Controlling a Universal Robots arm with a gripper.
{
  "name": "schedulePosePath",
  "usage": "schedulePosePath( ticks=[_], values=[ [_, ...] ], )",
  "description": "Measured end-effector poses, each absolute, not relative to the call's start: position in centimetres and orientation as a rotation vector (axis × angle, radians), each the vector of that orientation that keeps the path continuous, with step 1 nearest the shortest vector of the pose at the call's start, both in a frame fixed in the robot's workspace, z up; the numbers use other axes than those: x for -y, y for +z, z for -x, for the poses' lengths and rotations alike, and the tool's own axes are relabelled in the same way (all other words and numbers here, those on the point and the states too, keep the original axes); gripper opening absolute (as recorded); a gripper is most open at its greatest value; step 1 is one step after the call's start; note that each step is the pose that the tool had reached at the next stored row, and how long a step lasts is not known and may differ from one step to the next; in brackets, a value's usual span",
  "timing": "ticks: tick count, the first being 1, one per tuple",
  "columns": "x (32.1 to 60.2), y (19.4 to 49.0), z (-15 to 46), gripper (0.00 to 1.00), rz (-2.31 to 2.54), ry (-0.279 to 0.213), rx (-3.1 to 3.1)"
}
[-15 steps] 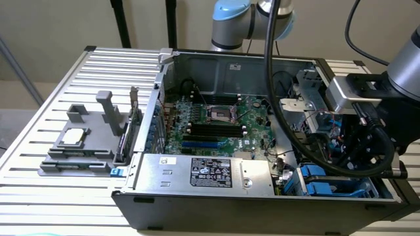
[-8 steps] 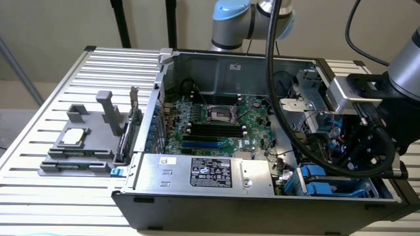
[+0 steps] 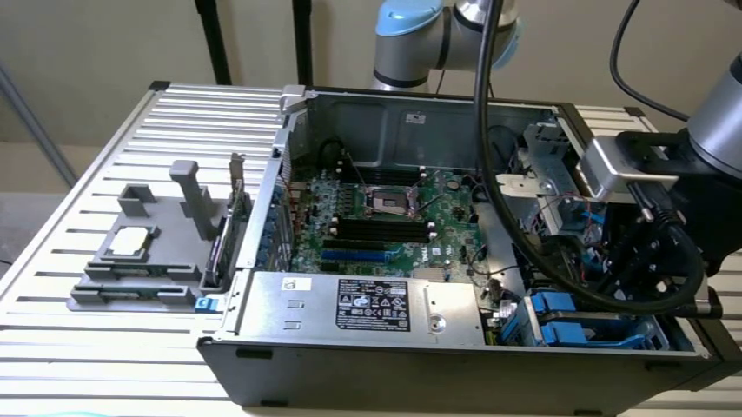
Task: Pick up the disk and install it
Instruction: 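Insert the first disk wire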
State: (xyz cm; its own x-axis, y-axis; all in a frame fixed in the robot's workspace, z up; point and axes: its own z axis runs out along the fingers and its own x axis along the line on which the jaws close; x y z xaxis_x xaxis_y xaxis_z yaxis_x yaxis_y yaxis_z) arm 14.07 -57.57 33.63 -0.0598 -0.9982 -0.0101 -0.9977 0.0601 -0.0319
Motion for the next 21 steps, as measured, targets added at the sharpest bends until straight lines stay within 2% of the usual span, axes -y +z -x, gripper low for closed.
schedulePosePath(
  ticks=[16, 19, 20, 21],
  values=[
    [57.54, 33.37, -14.26, 0.17, 2.136, -0.024, -2.268],
    [57.53, 33.60, -14.28, 0.19, 2.137, -0.023, -2.268],
    [57.54, 33.84, -14.26, 0.25, 2.136, -0.023, -2.268],
    [57.54, 34.17, -14.26, 0.25, 2.136, -0.023, -2.268]
  ],
)
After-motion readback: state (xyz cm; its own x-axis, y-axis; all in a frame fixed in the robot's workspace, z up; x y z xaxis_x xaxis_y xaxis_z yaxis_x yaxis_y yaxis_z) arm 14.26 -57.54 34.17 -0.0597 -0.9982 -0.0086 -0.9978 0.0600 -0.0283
